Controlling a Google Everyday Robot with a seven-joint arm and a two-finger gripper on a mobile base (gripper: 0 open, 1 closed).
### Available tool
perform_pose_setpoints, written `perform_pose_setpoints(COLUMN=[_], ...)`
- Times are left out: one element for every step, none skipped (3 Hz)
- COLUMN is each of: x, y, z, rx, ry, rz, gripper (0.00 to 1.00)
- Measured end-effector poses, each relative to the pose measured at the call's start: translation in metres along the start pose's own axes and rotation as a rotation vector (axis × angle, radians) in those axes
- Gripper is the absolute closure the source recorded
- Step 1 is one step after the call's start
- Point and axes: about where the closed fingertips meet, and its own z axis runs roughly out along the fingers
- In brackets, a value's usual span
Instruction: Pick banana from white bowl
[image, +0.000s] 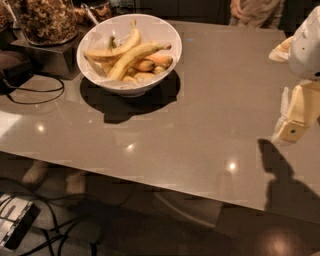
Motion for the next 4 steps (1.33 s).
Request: perform_pose_setpoints(x=[-0.002,-0.019,-0.039,-0.042], y=[-0.001,-0.007,-0.016,-0.018], z=[-0.001,-0.004,-0.004,-0.005], rx=[0.003,0.001,0.001,0.014], ry=[-0.001,0.017,0.039,0.031], rz=[-0.004,-0.053,-0.109,-0.111], gripper=[0.0,0.0,0.0,0.0])
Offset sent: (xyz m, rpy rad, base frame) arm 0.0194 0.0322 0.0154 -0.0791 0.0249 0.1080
